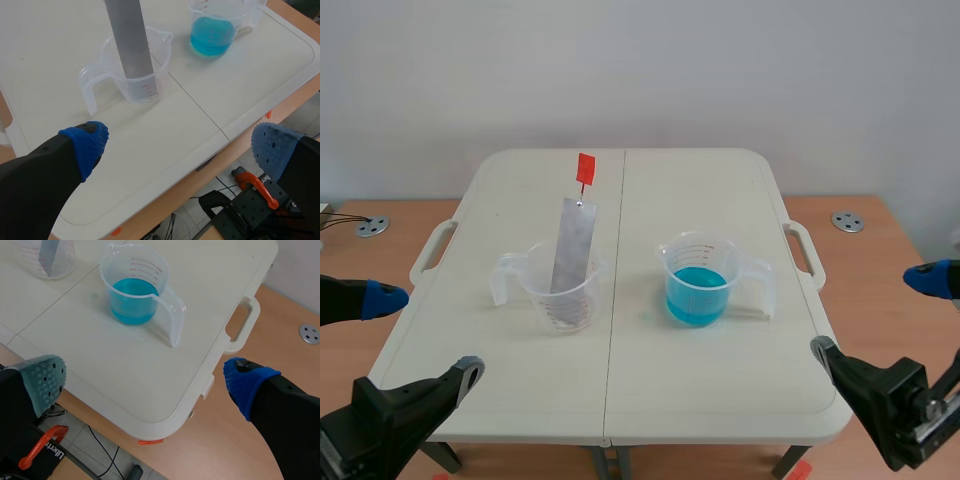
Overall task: Hold the metal plate by the orange handle, dip it into the blue solution, take it out and point at it, then put the plate back in the beaker on the left.
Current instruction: 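Lift the metal plate out of the left beaker, then move the plate over the blue solution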
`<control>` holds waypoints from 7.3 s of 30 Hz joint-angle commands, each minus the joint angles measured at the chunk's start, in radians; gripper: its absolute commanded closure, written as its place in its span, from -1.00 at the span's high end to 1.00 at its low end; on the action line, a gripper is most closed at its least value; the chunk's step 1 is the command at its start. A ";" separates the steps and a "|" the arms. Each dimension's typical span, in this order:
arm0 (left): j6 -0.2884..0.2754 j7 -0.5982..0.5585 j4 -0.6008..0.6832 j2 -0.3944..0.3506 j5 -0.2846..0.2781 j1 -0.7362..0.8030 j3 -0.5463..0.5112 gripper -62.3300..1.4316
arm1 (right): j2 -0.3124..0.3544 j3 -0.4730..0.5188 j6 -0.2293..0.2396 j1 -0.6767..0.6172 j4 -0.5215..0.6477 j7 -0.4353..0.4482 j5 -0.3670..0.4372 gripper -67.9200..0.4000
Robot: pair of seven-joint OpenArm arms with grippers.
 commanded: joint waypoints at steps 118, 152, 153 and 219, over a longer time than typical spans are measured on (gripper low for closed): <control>-0.002 -0.014 0.010 0.002 0.020 0.476 -0.254 -0.89 | -0.546 -0.667 0.133 1.386 -1.223 0.048 0.087 0.56; -0.002 -0.014 0.010 0.002 0.020 0.473 -0.254 -0.89 | -0.546 -0.667 0.133 1.385 -1.223 0.003 0.087 -0.95; -0.002 -0.014 0.010 0.002 0.020 0.473 -0.254 -0.89 | -0.546 -0.667 0.134 1.385 -1.223 0.003 0.087 -0.95; -0.003 -0.018 0.010 0.002 0.019 0.471 -0.254 -0.89 | -0.469 -0.384 0.357 0.967 -0.303 -0.127 0.034 -0.95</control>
